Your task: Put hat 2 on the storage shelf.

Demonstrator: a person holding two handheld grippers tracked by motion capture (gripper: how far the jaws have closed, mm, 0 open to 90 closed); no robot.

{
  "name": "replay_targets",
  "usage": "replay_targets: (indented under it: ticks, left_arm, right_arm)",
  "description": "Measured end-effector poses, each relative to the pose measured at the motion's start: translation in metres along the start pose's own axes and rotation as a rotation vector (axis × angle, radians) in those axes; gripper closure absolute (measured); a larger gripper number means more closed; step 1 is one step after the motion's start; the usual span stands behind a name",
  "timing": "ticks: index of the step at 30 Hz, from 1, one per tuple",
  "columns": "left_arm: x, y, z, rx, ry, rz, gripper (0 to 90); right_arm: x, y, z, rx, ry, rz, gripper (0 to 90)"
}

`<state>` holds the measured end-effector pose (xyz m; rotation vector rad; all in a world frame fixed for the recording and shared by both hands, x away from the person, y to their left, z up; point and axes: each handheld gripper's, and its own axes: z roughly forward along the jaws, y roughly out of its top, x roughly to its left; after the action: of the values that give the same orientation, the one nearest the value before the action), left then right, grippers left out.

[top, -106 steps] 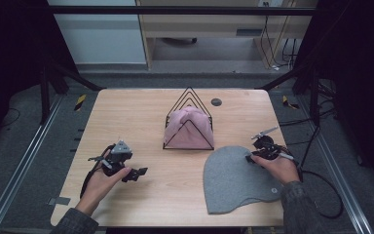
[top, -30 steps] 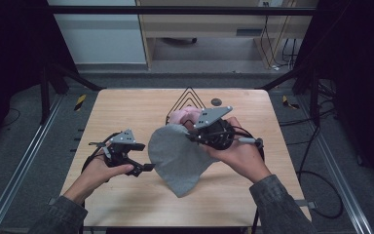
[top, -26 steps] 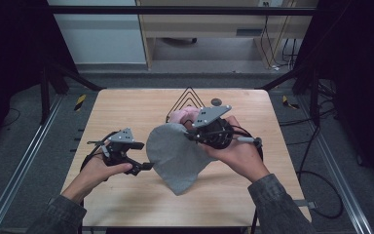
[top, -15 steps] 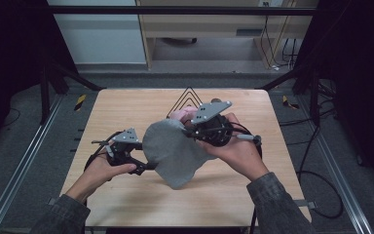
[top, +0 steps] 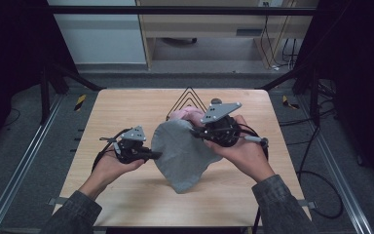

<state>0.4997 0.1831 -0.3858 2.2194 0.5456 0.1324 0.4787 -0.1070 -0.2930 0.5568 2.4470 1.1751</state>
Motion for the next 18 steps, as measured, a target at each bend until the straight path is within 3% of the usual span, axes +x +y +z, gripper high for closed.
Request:
replay_targets:
  ticks: [10, 14, 18]
  left_arm:
    - [-0.002, 0.036, -0.028, 0.025, 0.05, 0.051, 87.2]
    - [-0.001, 0.05, -0.036, 0.047, 0.076, 0.075, 87.2]
    - [0.0, 0.065, -0.049, 0.033, 0.09, 0.081, 87.3]
  right_arm:
    - [-0.012, -0.015, -0.015, -0.038, -0.033, 0.063, 86.3]
    - [-0.014, -0.015, -0.019, -0.061, -0.042, 0.078, 86.3]
    - [-0.018, -0.008, -0.025, -0.081, -0.046, 0.082, 86.3]
